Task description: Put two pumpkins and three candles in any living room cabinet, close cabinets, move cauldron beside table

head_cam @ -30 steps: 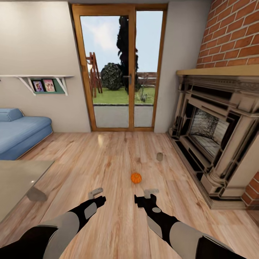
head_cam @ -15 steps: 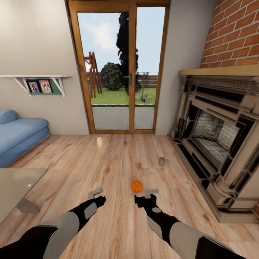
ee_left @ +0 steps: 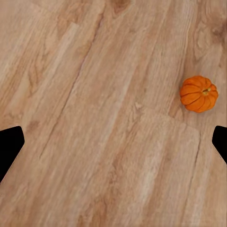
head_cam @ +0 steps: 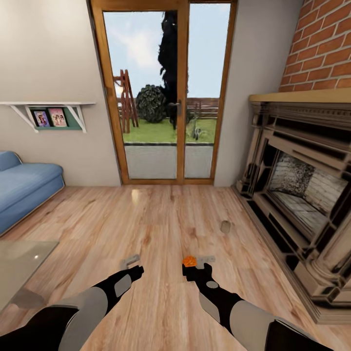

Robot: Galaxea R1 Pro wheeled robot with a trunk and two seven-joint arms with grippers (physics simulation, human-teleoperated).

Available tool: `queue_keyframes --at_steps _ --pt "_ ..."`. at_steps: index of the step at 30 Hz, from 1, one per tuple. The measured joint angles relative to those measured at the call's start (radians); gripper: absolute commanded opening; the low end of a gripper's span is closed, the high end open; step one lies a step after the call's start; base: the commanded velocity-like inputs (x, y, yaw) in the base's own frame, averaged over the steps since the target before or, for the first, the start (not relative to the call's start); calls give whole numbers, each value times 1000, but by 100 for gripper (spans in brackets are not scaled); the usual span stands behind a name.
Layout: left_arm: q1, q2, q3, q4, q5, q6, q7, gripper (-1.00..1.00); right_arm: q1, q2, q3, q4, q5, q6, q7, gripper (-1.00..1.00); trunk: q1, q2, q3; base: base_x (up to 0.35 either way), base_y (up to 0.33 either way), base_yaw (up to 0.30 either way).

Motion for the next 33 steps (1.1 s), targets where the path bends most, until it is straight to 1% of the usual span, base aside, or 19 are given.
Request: queue_keyframes --at_steps 13,33 --pt "1 0 0 0 0 0 0 100 13 1 0 0 -1 0 0 100 0 0 0 332 119 0" --pt "1 0 0 0 0 0 0 100 14 1 0 0 -1 0 0 100 0 0 0 331 92 0"
